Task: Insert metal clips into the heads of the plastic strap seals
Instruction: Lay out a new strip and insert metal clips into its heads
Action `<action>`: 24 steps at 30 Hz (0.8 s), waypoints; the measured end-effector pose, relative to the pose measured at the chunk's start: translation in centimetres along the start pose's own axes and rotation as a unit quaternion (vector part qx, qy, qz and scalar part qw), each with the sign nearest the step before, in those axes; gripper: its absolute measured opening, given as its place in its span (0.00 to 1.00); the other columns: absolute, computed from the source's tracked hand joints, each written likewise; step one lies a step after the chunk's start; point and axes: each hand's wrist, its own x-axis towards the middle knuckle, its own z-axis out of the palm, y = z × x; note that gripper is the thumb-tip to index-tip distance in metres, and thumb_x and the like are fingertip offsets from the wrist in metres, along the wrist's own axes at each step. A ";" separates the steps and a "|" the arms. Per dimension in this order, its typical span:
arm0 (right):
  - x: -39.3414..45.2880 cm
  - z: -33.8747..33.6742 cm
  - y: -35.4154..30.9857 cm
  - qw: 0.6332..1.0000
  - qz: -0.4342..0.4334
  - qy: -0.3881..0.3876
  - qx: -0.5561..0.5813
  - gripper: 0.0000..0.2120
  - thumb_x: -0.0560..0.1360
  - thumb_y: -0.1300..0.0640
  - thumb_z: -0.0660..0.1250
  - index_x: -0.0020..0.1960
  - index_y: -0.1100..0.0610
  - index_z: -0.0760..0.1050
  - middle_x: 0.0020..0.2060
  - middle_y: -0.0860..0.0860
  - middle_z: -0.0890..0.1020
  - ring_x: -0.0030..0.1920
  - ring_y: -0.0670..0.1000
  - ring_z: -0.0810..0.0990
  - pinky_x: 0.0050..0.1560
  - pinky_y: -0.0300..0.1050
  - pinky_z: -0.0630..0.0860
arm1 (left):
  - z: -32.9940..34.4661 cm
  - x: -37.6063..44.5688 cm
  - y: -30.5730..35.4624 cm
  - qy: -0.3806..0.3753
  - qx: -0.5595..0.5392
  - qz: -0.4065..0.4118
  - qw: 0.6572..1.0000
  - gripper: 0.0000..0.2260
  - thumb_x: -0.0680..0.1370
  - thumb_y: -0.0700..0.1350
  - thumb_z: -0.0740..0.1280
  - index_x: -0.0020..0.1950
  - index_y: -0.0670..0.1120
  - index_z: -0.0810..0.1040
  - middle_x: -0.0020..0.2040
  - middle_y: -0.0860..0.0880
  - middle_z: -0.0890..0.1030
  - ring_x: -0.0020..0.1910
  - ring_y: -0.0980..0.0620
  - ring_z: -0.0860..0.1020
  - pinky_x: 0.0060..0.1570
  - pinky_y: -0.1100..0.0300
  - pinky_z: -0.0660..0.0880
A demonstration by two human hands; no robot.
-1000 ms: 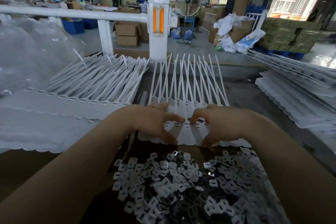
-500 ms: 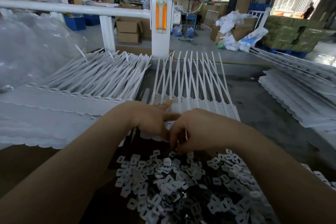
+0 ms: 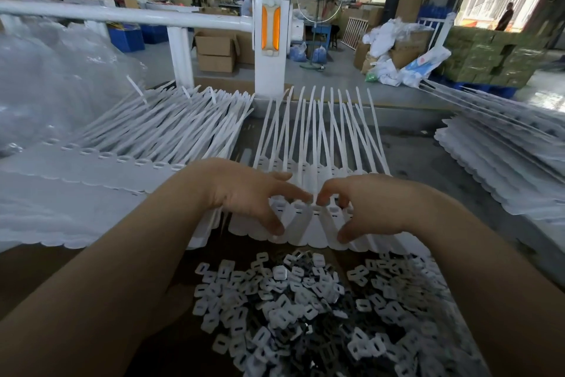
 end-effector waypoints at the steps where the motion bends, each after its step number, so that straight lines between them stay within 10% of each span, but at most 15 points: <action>1: 0.0 0.0 0.0 1.000 0.004 -0.004 0.001 0.30 0.68 0.47 0.76 0.65 0.38 0.67 0.57 0.44 0.76 0.52 0.48 0.75 0.46 0.45 0.74 | 0.1 0.2 0.0 0.007 0.020 -0.004 1.000 0.35 0.74 0.57 0.71 0.73 0.73 0.54 0.79 0.59 0.40 0.79 0.50 0.44 0.74 0.45 0.48; 11: 0.0 -0.1 -2.0 0.982 -0.152 0.055 0.101 0.09 0.69 0.51 0.76 0.41 0.38 0.80 0.36 0.38 0.78 0.39 0.40 0.78 0.39 0.36 0.74 | 1.8 0.8 -0.4 -0.005 -0.013 0.014 1.000 0.33 0.77 0.60 0.66 0.75 0.71 0.50 0.78 0.55 0.32 0.75 0.51 0.31 0.75 0.40 0.41; 24: 0.1 1.3 -3.3 0.978 -0.196 -0.015 0.072 0.06 0.70 0.48 0.75 0.46 0.43 0.82 0.37 0.37 0.78 0.41 0.34 0.75 0.35 0.26 0.70 | 5.8 0.5 0.2 0.080 -0.048 0.043 0.995 0.27 0.82 0.54 0.56 0.78 0.63 0.48 0.78 0.53 0.32 0.74 0.53 0.27 0.73 0.49 0.30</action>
